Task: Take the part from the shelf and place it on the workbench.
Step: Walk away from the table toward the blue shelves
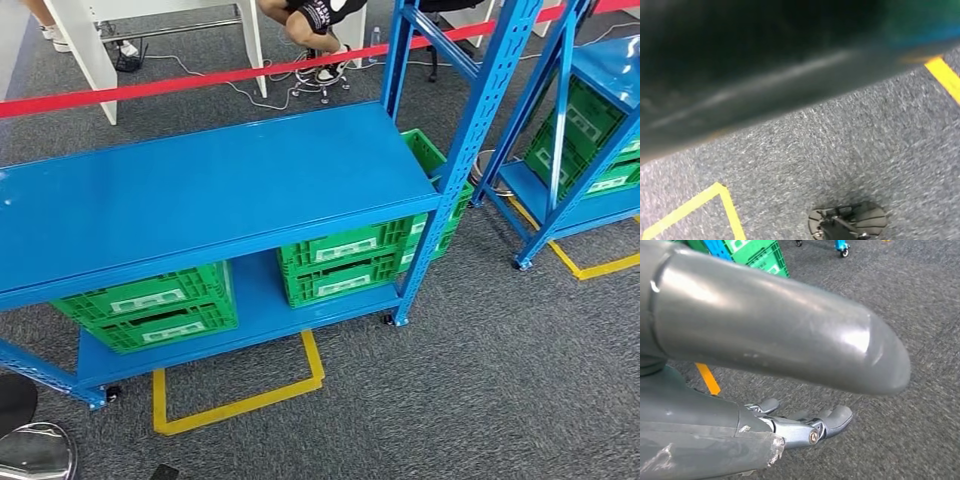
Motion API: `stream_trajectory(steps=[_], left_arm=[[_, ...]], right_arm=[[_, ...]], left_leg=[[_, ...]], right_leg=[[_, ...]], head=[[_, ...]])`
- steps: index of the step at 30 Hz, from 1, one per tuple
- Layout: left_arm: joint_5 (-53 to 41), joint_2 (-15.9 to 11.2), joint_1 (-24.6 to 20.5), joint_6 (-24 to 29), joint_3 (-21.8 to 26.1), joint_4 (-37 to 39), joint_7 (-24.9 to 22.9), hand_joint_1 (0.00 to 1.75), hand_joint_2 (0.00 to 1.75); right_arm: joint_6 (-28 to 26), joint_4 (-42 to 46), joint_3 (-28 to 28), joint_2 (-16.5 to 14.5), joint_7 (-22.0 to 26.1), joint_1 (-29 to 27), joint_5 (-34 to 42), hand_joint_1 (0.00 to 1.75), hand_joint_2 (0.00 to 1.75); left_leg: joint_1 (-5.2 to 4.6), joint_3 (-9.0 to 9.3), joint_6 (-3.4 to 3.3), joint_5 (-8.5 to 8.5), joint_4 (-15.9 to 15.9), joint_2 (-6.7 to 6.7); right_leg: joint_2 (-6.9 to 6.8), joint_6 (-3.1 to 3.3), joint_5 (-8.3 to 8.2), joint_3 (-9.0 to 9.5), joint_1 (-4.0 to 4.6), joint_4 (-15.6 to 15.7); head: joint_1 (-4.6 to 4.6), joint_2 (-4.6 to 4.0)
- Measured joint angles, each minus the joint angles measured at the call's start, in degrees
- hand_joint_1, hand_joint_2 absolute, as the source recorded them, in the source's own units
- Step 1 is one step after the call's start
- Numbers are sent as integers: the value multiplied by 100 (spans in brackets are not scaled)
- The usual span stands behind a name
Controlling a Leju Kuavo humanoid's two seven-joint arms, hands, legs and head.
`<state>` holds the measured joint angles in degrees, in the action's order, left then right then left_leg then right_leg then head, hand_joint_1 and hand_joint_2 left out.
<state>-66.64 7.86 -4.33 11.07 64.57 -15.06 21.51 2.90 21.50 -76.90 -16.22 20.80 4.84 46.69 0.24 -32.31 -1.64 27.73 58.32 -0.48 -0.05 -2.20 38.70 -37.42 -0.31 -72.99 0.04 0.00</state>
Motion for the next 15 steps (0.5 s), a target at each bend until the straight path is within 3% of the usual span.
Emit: stream_trajectory(steps=[1, 2, 4, 6, 9, 11, 12, 15], left_arm=[[-2, 8, 5, -1, 0, 0, 0, 0, 0], [-4, 16, 9, 0, 0, 0, 0, 0, 0], [-5, 26, 9, 1, 0, 0, 0, 0, 0], [-5, 25, 1, 2, 1, 0, 0, 0, 0], [-5, 18, 4, 3, 3, 0, 0, 0, 0], [-5, 12, 3, 3, 4, 0, 0, 0, 0], [-8, 10, -3, -1, 5, 0, 0, 0, 0], [-30, 18, -8, -20, 6, 0, 0, 0, 0]], right_arm=[[0, 0, -1, 4, 0, -5, 1, 0, 0], [0, 0, -1, 9, 0, -10, 1, 0, 0], [1, 0, -2, 20, 1, -10, 0, 0, 0], [1, -4, 1, 24, 0, -3, -1, 0, 0], [-2, -8, 2, 24, 0, -1, -2, 0, 0], [1, -8, 1, 25, 1, -1, -2, 0, 0], [2, -8, 1, 26, 1, 0, -1, 0, 0], [2, -8, 1, 25, 1, -4, 0, 0, 0]], left_leg=[[3, 4, 3, 10, 2, -8], [9, 14, 14, 21, 6, -21], [23, 48, 63, 56, 12, -53], [9, 67, 129, 90, 38, -81], [-4, 64, 202, 90, 38, -98], [7, 15, 248, 203, 164, -66], [13, -81, 273, 340, 378, -43], [21, -593, 313, 792, 1424, -6]], right_leg=[[0, -22, -24, -78, -13, -108], [-1, -41, -166, -54, -28, -2], [10, -72, -599, 235, -60, 680], [40, -44, -839, 502, -74, 1239], [46, 58, -870, 566, -66, 1345], [26, 129, -882, 578, -76, 1368], [10, 163, -887, 585, -84, 1381], [-48, 212, -872, 591, -74, 1382]], head=[[-2, 0], [-1, 0], [1, 0], [-2, 0], [-9, 0], [-20, 0], [-29, 0], [-44, 0]])
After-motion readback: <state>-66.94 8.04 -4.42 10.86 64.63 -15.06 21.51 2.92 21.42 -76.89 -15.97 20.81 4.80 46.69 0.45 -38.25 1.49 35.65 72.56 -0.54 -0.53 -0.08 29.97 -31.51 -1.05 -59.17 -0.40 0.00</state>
